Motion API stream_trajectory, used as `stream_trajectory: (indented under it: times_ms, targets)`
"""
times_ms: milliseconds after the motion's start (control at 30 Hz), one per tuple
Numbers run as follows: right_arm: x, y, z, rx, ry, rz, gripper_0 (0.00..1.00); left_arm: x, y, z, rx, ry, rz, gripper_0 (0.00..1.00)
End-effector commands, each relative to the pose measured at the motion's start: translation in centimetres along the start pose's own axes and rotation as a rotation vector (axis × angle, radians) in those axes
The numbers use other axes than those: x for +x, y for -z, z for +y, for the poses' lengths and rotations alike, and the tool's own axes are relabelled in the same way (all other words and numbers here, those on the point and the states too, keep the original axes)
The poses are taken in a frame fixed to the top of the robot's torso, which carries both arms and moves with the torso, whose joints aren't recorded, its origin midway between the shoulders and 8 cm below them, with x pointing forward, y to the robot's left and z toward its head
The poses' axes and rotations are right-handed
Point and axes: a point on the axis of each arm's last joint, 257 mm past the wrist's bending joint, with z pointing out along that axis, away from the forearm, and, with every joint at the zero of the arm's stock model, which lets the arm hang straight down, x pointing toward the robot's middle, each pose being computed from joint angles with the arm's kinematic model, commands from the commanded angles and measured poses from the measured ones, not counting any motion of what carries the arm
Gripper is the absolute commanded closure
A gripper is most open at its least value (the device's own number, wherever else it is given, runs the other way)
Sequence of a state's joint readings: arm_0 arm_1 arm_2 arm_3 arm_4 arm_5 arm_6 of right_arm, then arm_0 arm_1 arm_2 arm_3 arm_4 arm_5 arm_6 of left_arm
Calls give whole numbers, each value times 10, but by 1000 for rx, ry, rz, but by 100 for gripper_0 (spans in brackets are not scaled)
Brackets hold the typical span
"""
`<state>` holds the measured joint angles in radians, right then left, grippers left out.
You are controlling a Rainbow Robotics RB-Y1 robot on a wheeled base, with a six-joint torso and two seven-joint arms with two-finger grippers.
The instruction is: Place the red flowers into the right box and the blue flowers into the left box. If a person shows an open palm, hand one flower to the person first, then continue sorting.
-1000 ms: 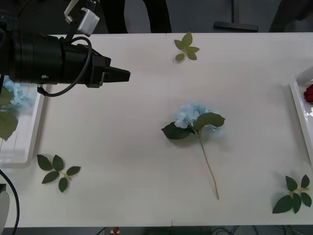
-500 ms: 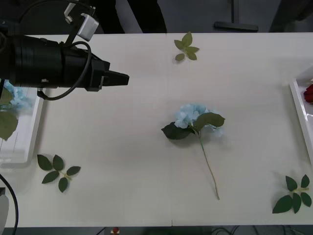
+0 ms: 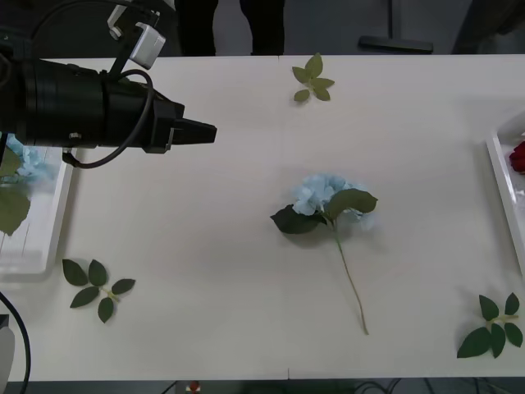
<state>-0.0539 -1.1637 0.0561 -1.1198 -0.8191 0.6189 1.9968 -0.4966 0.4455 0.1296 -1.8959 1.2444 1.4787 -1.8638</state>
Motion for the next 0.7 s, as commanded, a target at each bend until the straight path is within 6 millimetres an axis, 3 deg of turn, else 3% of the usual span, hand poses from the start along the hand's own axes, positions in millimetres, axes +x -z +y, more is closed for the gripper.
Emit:
stream_trajectory:
  times_ms: [33, 167, 400, 567, 700]
  targets:
    - [-31, 12, -11, -7, -54, -52, 16, -3, 7, -5, 1, -29, -9, 0]
    - [-39, 21, -2, -64, -94, -45, 11, -2, 7, -5, 1, -29, -8, 0]
    - [-76, 55, 32, -241, -156, -62, 7, -2, 7, -5, 4, -32, -9, 0]
    - [-114, 91, 72, -394, -159, -104, 7, -2, 7, -5, 3, -31, -8, 0]
    - [-142, 127, 116, -540, -149, -129, 6, -1, 7, -5, 4, -30, -8, 0]
